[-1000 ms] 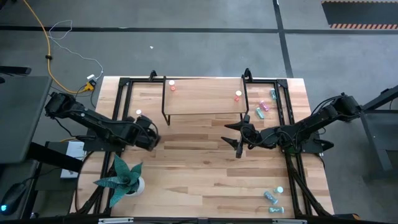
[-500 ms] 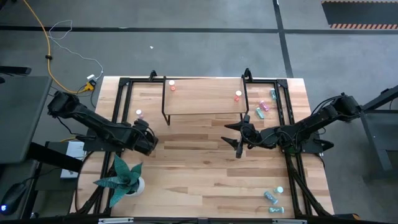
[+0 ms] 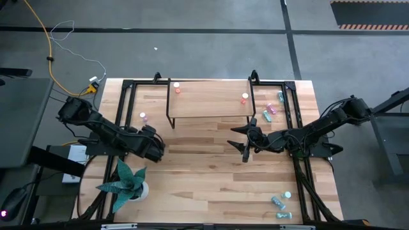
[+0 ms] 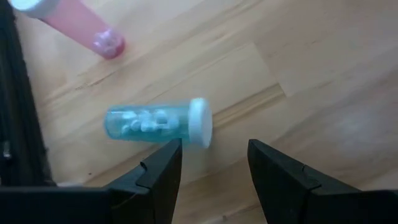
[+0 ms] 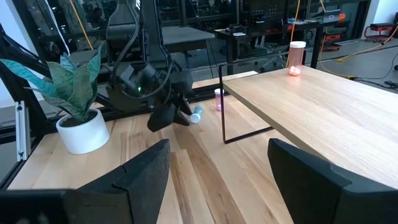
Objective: Pick and place medicine bottles onto shelf by color
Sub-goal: Put the blue pill bottle on the shelf
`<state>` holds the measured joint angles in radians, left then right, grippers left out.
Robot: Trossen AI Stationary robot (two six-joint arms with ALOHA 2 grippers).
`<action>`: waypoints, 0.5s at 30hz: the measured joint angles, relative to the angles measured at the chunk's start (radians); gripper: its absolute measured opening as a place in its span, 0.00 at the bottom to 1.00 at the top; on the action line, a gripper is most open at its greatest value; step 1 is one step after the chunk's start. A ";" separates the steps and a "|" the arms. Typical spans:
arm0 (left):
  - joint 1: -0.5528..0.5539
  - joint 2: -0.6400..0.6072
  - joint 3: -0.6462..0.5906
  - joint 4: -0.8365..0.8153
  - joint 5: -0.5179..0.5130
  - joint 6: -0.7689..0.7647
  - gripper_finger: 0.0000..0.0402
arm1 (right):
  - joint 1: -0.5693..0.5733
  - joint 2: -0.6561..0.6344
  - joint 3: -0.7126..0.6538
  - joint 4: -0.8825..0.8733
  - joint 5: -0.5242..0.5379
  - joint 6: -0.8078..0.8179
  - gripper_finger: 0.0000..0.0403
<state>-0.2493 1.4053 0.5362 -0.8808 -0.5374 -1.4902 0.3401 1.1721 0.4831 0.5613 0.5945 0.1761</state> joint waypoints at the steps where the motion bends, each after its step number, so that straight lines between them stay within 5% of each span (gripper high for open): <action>1: 0.000 0.002 0.000 0.006 -0.001 0.000 0.43 | 0.000 0.000 0.000 0.000 0.000 0.000 0.65; 15: -0.001 0.003 0.065 -0.003 -0.093 0.069 0.43 | 0.000 0.000 0.000 0.000 0.000 0.000 0.65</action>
<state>-0.2505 1.4082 0.6011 -0.8840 -0.6305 -1.4212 0.3401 1.1721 0.4831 0.5613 0.5945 0.1757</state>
